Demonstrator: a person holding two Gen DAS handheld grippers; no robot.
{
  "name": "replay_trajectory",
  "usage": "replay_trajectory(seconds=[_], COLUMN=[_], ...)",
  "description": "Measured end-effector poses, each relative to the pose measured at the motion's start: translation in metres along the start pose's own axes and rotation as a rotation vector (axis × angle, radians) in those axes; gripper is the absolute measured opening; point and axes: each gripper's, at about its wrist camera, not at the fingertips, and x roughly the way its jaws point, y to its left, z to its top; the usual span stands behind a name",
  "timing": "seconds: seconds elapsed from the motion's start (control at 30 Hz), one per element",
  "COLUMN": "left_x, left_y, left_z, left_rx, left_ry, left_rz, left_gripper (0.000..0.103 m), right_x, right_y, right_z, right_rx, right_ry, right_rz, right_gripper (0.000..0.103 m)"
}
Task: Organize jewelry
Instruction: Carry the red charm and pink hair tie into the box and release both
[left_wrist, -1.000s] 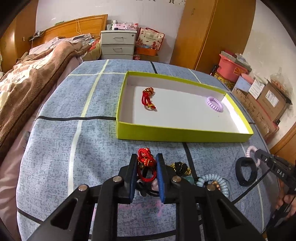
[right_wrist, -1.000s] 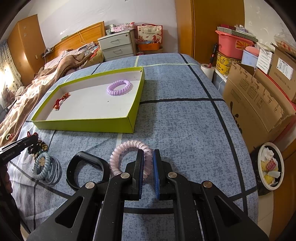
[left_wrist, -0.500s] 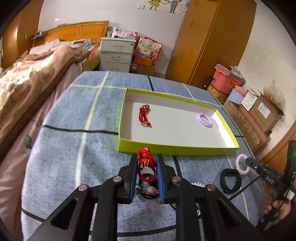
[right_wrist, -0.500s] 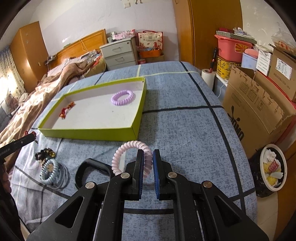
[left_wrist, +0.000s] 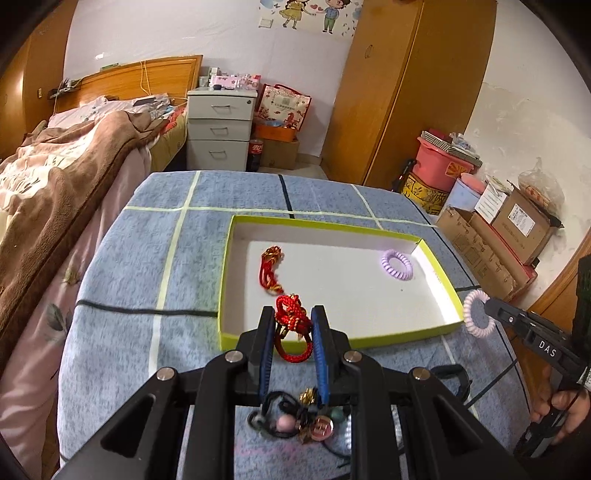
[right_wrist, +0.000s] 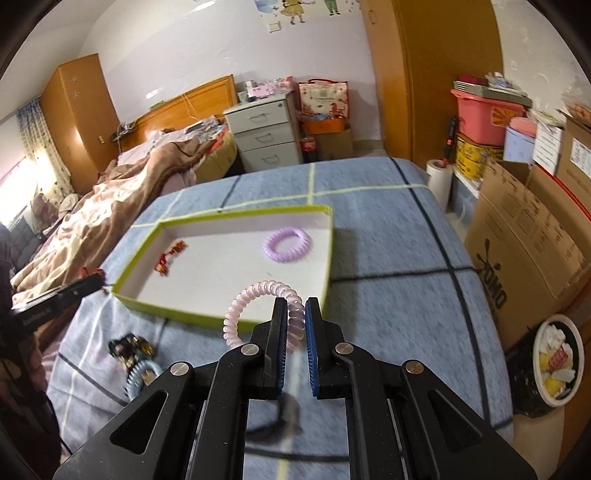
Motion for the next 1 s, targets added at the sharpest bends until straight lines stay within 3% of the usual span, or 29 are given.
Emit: replay_trajectory(seconds=[0.43, 1.0], left_x=[0.05, 0.111], left_y=[-0.017, -0.03], left_z=[0.033, 0.046], left_rx=[0.038, 0.064], left_ry=[0.053, 0.148], left_rz=[-0.048, -0.036], left_gripper=[0.021, 0.021], right_x=[0.049, 0.09], right_y=[0.012, 0.003], right_z=[0.017, 0.016], right_rx=[-0.041, -0.083], right_ry=[0.068, 0.158], right_rz=[-0.011, -0.043], right_gripper=[0.01, 0.01])
